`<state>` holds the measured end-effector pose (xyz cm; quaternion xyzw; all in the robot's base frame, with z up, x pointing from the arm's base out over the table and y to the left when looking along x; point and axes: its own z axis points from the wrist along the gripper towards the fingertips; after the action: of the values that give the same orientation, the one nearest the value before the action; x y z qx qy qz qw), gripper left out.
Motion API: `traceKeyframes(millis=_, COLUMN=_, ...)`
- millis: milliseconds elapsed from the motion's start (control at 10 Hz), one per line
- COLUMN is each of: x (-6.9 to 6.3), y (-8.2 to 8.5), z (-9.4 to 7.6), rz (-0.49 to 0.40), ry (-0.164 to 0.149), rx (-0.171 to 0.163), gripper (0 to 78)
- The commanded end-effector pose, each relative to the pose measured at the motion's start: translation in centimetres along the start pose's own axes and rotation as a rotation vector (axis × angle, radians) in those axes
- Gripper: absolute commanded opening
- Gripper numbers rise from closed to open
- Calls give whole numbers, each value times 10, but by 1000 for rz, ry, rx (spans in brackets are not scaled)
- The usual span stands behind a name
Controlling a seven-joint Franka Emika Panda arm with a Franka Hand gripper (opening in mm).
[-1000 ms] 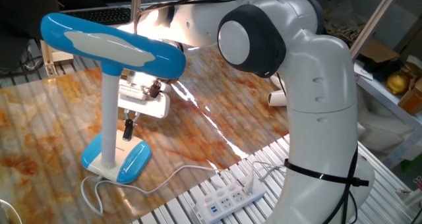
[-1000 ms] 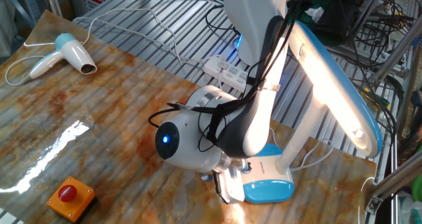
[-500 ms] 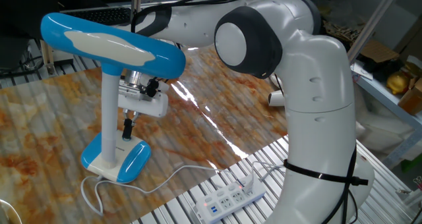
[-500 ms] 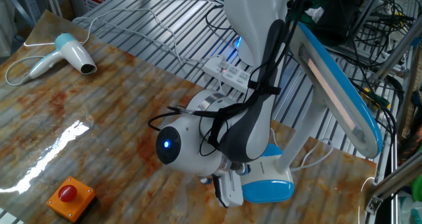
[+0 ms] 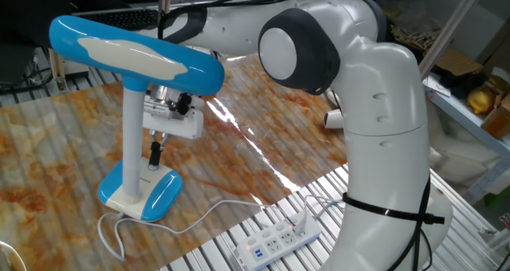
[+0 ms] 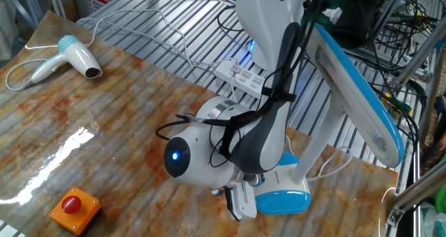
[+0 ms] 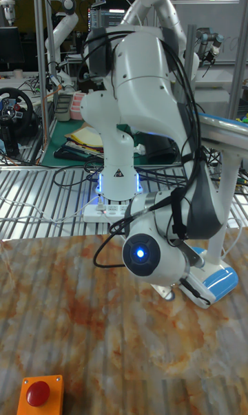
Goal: Turn off the desk lamp by pressing the button
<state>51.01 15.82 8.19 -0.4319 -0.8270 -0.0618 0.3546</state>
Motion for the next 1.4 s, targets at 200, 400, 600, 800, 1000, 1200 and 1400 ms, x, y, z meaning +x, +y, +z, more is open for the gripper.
traceKeyframes(millis=200, x=9, y=-6, z=-16, rz=-13, ry=-9, rx=0, gripper=0)
traceKeyframes(millis=400, x=14, y=-12, z=-23, rz=-9, ry=-10, rx=0, gripper=0)
traceKeyframes(millis=600, x=15, y=-16, z=-28, rz=-14, ry=-14, rx=3, gripper=0)
traceKeyframes(millis=800, x=15, y=-20, z=-31, rz=-24, ry=-26, rx=9, gripper=0)
traceKeyframes(millis=1000, x=11, y=-29, z=-41, rz=-43, ry=-40, rx=24, gripper=0)
traceKeyframes(millis=1200, x=7, y=-36, z=-46, rz=-63, ry=-58, rx=37, gripper=0)
traceKeyframes(millis=1400, x=2, y=-42, z=-50, rz=-99, ry=-87, rx=60, gripper=0)
